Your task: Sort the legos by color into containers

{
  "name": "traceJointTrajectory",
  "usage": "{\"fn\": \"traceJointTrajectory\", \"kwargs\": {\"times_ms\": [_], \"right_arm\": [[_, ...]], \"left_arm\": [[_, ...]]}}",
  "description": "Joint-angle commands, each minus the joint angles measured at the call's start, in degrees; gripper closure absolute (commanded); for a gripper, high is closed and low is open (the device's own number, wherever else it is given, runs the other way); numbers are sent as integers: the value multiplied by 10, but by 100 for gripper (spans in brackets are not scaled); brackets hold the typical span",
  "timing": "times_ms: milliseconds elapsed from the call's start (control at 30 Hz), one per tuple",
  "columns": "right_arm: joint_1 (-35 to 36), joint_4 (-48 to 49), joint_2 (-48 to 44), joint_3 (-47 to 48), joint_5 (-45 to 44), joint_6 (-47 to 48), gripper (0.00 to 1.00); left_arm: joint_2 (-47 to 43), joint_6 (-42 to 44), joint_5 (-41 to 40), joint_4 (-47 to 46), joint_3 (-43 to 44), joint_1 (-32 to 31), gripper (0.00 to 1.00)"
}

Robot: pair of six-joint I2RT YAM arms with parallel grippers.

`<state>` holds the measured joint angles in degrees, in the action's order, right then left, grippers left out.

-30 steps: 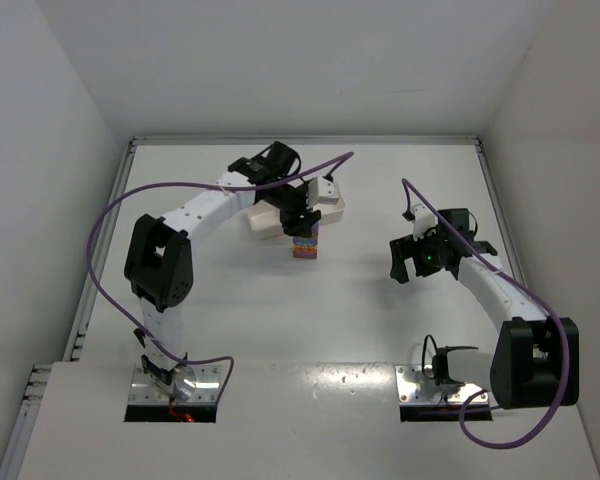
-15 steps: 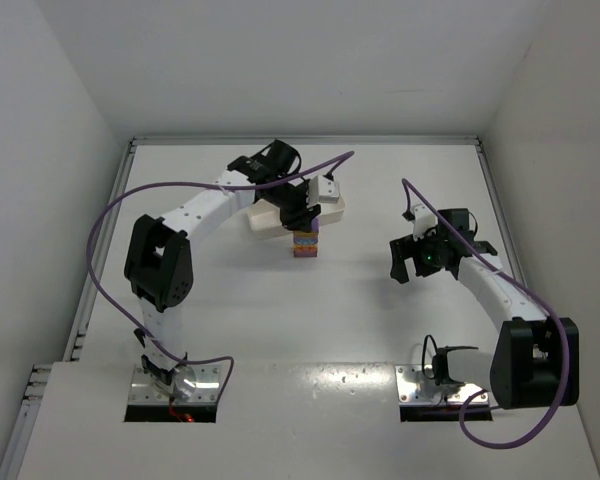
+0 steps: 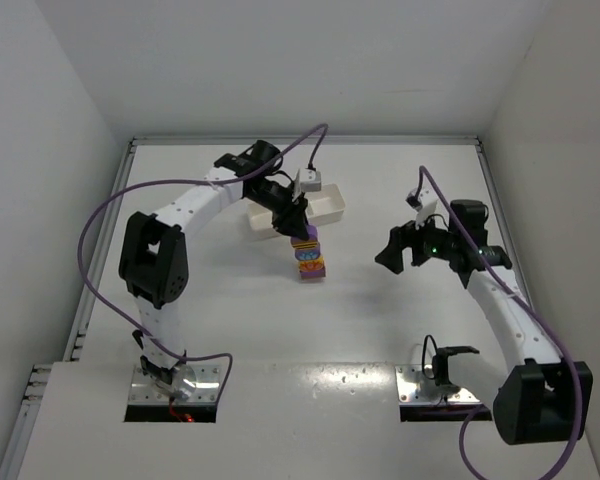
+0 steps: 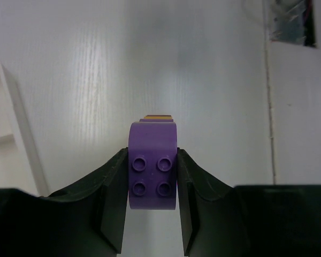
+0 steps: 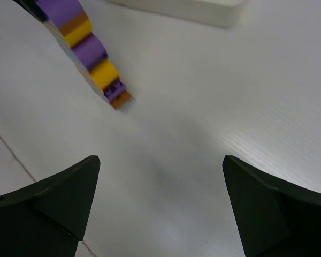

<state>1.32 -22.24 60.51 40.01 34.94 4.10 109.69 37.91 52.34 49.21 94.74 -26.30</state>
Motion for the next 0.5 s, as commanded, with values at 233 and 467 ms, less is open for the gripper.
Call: {"fn": "traceJointTrajectory", "kwargs": {"times_ms": [233, 467], "right_arm": [[11, 156, 65, 45, 238, -153, 2], [71, 227, 91, 33, 287, -186, 2]], "left_arm": [[-7, -50, 255, 12, 7, 14, 93], [-7, -62, 305, 12, -4, 20, 94]]}}
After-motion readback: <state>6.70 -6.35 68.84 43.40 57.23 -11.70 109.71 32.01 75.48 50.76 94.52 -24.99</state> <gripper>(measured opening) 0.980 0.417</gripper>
